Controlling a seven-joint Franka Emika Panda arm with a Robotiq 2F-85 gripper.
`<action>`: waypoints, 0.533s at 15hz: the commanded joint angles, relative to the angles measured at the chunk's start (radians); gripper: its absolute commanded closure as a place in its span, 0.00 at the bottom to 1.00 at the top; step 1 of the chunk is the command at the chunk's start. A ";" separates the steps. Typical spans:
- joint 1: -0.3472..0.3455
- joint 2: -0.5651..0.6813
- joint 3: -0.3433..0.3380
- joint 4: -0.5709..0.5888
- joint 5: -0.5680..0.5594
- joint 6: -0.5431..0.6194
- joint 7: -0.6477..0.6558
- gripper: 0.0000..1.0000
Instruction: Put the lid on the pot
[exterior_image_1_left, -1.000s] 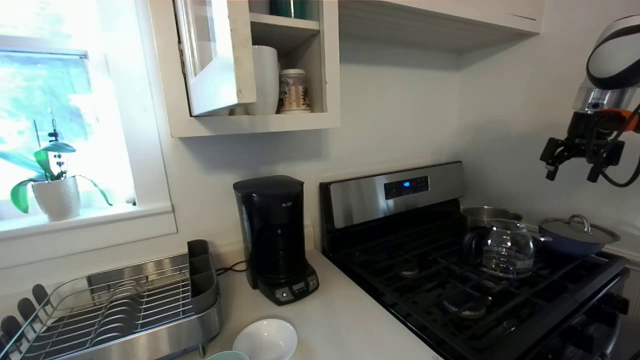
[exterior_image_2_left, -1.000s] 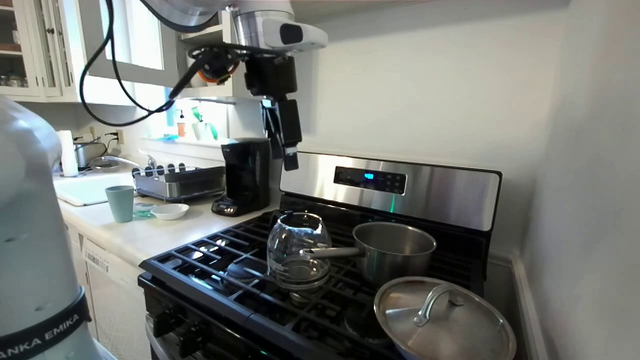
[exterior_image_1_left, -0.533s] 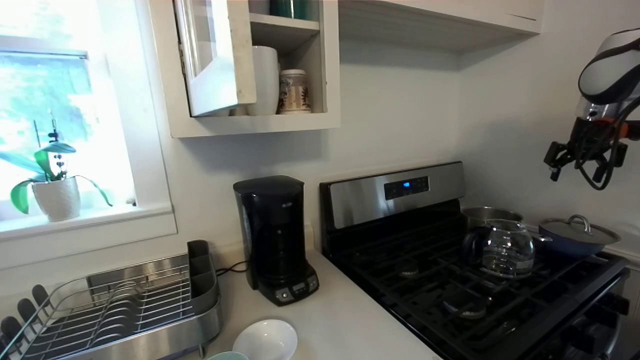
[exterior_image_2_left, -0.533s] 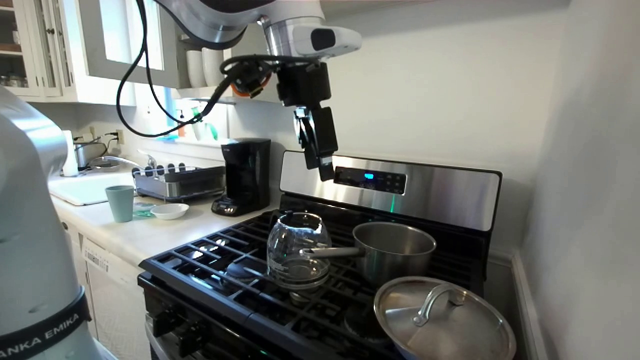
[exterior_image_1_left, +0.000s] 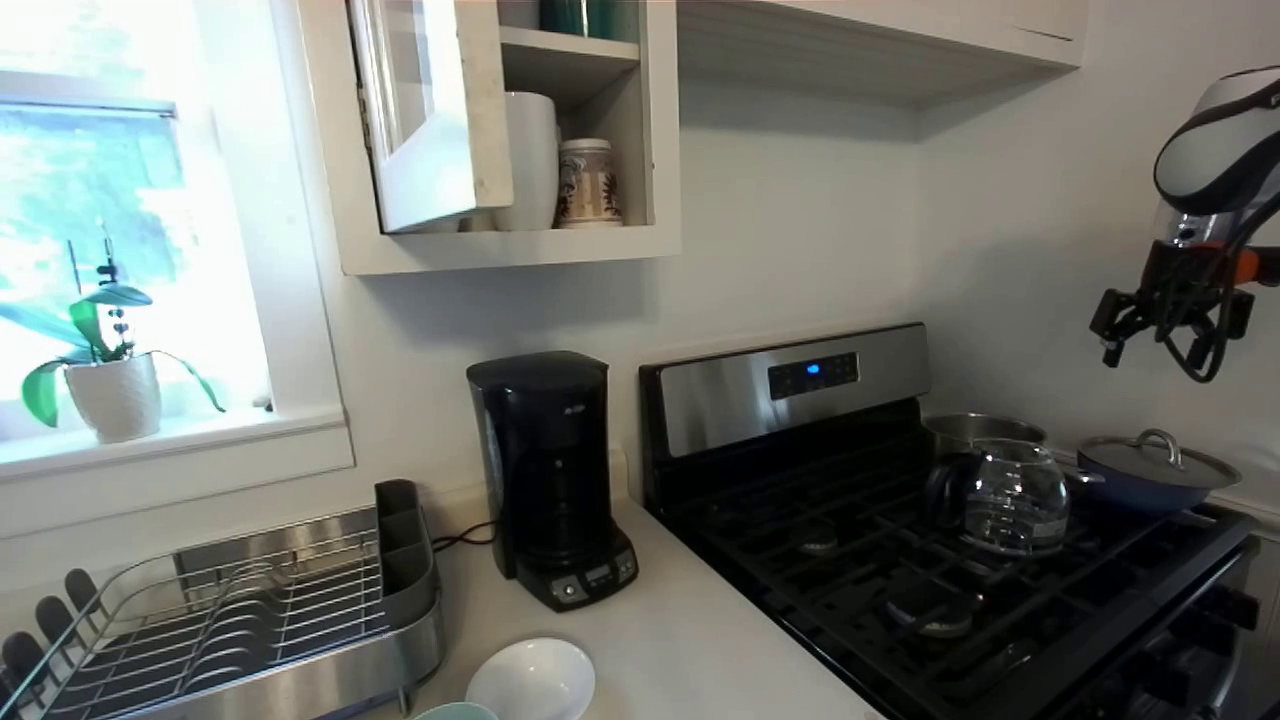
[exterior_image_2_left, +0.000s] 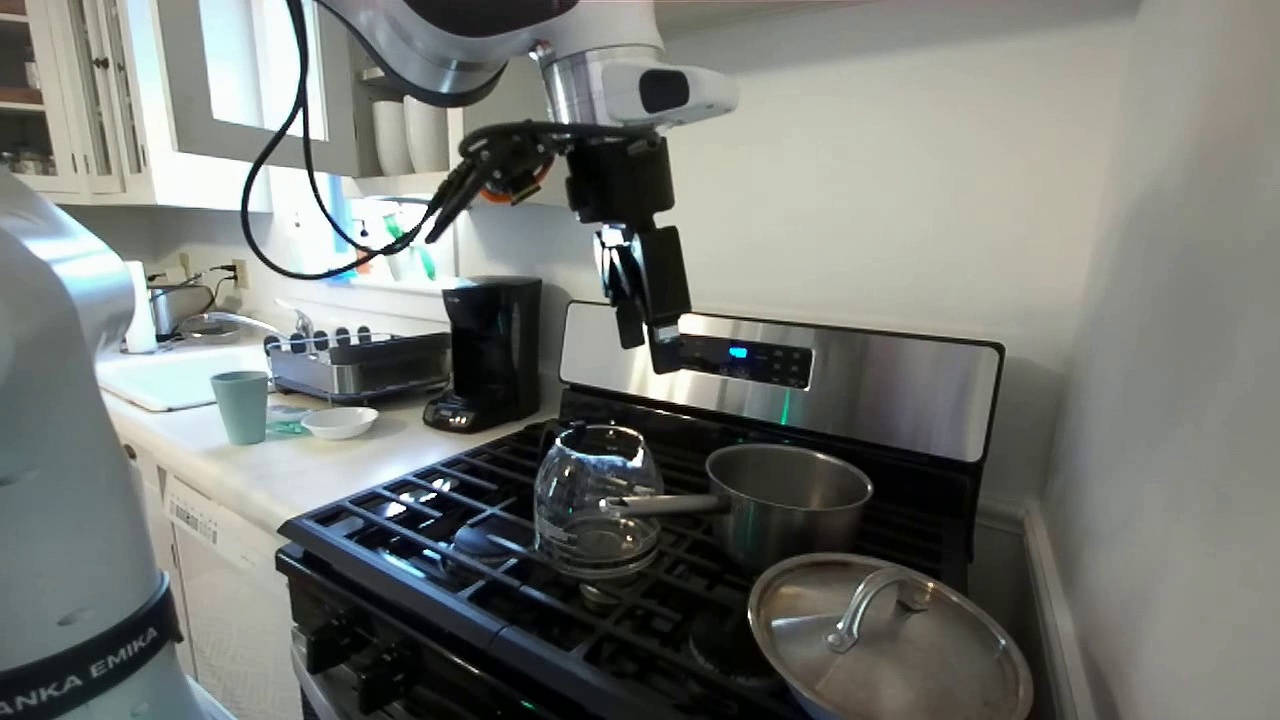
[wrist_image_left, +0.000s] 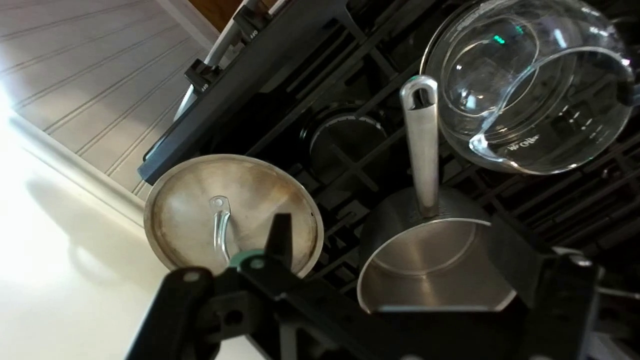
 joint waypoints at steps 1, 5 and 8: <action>0.008 0.156 -0.066 0.095 -0.017 0.048 -0.103 0.00; 0.016 0.286 -0.133 0.188 0.001 0.051 -0.201 0.00; 0.021 0.386 -0.174 0.241 0.009 0.059 -0.254 0.00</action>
